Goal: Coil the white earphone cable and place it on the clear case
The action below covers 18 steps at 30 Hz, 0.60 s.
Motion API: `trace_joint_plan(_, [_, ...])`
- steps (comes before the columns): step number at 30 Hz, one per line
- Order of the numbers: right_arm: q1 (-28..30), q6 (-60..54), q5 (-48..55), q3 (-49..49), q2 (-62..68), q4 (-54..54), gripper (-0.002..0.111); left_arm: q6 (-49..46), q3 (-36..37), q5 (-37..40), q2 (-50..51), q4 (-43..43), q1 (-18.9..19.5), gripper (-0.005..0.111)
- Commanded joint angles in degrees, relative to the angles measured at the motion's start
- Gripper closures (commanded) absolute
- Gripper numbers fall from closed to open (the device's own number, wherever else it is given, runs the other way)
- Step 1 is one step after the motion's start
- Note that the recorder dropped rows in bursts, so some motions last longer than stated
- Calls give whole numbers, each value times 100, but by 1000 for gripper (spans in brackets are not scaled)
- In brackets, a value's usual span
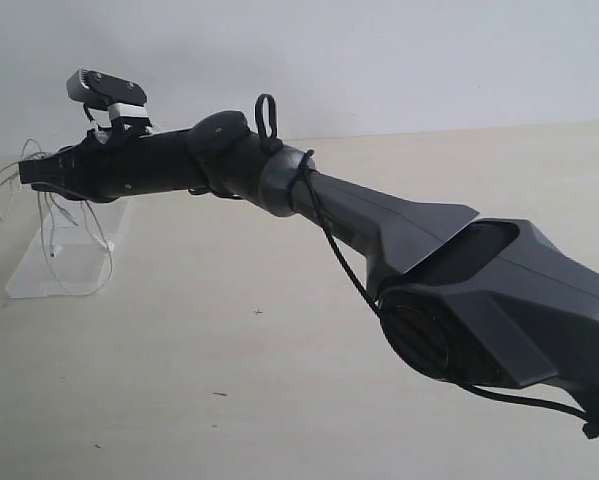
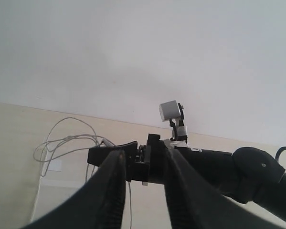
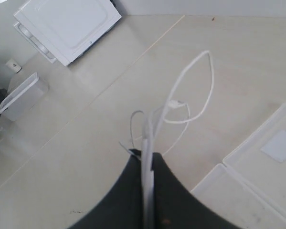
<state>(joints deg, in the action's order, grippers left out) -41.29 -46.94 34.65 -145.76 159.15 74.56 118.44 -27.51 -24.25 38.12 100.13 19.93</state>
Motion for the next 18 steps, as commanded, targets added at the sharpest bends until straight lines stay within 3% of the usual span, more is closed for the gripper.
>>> trace_joint_plan(1, [-4, -152, -45, -28, 56, 20, 108, 17, 27, -30, -21, -18, 14, 77])
trace_joint_plan(18, [-198, -619, -152, -28, 66, -87, 108, 17, 27, -157, -21, -18, 14, 77])
